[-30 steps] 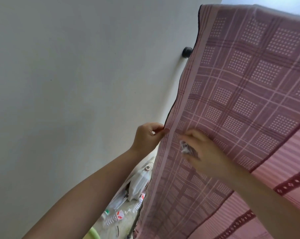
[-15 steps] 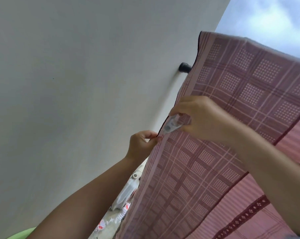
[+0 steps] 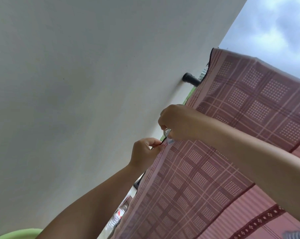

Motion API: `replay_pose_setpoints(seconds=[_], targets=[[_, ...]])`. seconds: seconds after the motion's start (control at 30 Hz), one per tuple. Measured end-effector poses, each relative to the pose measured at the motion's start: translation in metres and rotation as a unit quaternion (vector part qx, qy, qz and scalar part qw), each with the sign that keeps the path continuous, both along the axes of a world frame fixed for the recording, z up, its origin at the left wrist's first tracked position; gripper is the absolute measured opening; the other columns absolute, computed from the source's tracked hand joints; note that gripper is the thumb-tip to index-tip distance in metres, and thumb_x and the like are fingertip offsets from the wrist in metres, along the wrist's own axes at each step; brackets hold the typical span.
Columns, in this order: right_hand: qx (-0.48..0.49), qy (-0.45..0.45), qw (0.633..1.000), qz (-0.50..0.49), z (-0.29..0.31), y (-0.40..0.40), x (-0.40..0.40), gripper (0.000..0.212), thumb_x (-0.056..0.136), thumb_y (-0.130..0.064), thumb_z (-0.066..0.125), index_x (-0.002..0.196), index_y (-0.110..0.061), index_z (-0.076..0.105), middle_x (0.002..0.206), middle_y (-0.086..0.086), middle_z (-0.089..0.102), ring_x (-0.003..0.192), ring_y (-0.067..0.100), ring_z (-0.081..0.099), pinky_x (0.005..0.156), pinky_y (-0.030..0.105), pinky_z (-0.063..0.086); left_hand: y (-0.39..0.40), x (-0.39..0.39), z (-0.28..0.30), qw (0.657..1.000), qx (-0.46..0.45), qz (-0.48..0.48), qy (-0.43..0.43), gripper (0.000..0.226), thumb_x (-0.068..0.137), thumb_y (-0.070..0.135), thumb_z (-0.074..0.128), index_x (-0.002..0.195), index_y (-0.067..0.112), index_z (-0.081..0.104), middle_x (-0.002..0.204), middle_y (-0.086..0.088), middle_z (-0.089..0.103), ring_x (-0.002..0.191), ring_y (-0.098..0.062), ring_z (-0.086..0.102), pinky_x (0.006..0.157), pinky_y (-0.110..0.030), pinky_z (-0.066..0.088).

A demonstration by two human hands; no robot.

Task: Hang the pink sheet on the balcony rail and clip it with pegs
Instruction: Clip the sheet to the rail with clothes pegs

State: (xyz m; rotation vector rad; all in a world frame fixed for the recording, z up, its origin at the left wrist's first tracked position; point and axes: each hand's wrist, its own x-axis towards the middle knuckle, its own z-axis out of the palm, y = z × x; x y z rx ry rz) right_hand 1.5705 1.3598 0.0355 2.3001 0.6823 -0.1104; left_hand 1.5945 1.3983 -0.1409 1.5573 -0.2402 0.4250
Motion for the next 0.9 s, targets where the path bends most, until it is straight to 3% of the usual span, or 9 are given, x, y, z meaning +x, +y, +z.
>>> replay_pose_setpoints(seconds=[0.23,0.3,0.33,0.4,0.47,0.6,0.67,0.8,0.9], targets=[[0.051,0.012,0.999,0.002,-0.005,-0.012,0.012,0.030,0.087,-0.021,0.048,0.116,-0.014,0.053,0.117,0.002,0.055,0.106,0.019,0.053,0.085,0.033,0.049,0.004,-0.002,-0.003,0.999,0.013,-0.034,0.016,0.016,0.079,0.017,0.068,0.086,0.003,0.073,0.068,0.007,0.064,0.057,0.011,0.059,0.053,-0.005,0.044],[0.055,-0.014,0.998,0.029,-0.010,-0.021,0.011,0.033,0.088,-0.023,0.044,0.119,-0.013,0.050,0.121,0.002,0.054,0.111,0.020,0.050,0.093,0.036,0.045,0.013,-0.003,-0.010,0.998,0.018,-0.038,0.053,0.011,0.082,0.015,0.063,0.086,0.006,0.070,0.063,0.008,0.059,0.054,0.002,0.056,0.054,-0.006,0.043],[0.043,-0.038,0.996,0.063,-0.016,-0.025,0.011,0.034,0.088,-0.021,0.044,0.120,-0.013,0.048,0.124,0.003,0.053,0.117,0.021,0.046,0.102,0.038,0.039,0.021,-0.004,-0.016,0.995,-0.002,-0.040,0.096,0.008,0.085,0.014,0.060,0.088,0.010,0.067,0.062,0.006,0.055,0.054,-0.002,0.052,0.055,-0.010,0.043],[0.007,-0.071,0.989,0.129,-0.034,-0.033,0.005,0.038,0.085,-0.012,0.047,0.123,-0.011,0.046,0.133,0.006,0.047,0.130,0.024,0.032,0.115,0.043,0.011,0.041,-0.004,-0.029,0.973,-0.082,-0.065,0.205,0.016,0.083,0.013,0.052,0.097,0.009,0.056,0.070,-0.001,0.049,0.060,-0.013,0.048,0.058,-0.021,0.043],[-0.025,-0.043,0.984,0.168,-0.063,-0.035,-0.004,0.041,0.082,-0.008,0.048,0.123,-0.008,0.045,0.135,0.009,0.045,0.134,0.027,0.026,0.113,0.046,-0.005,0.060,-0.003,-0.045,0.942,-0.164,-0.066,0.286,0.037,0.075,0.009,0.042,0.111,0.000,0.046,0.075,-0.005,0.046,0.066,-0.018,0.046,0.060,-0.026,0.038],[-0.085,0.083,0.978,0.173,-0.140,-0.034,-0.009,0.028,0.085,-0.005,0.045,0.112,-0.002,0.054,0.121,0.014,0.055,0.119,0.031,0.040,0.115,0.047,0.006,0.075,-0.003,-0.076,0.918,-0.155,-0.026,0.363,0.038,0.088,-0.007,0.028,0.125,-0.006,0.035,0.091,-0.010,0.046,0.085,-0.021,0.042,0.063,-0.024,0.034],[-0.085,0.103,0.984,0.120,-0.173,-0.032,0.004,0.030,0.086,-0.009,0.046,0.115,-0.002,0.052,0.123,0.015,0.053,0.119,0.031,0.040,0.113,0.047,0.013,0.078,-0.006,-0.085,0.905,-0.176,-0.047,0.386,0.038,0.088,-0.009,0.026,0.124,0.000,0.036,0.088,-0.010,0.044,0.075,-0.017,0.042,0.059,-0.023,0.033],[-0.105,0.093,0.990,0.015,-0.195,-0.024,0.032,0.031,0.087,-0.021,0.049,0.116,-0.013,0.052,0.126,0.004,0.052,0.118,0.023,0.043,0.103,0.037,0.028,0.077,-0.017,-0.097,0.874,-0.234,-0.095,0.415,0.039,0.083,-0.017,0.015,0.104,0.004,0.040,0.078,-0.007,0.035,0.067,-0.015,0.036,0.058,-0.025,0.034],[-0.102,0.118,0.987,-0.041,-0.193,-0.023,0.039,0.027,0.088,-0.018,0.046,0.113,-0.014,0.054,0.124,0.003,0.054,0.116,0.022,0.048,0.099,0.036,0.034,0.076,-0.020,-0.100,0.867,-0.243,-0.126,0.417,0.041,0.084,-0.019,0.015,0.086,0.008,0.046,0.078,-0.006,0.036,0.068,-0.015,0.038,0.061,-0.024,0.037]])
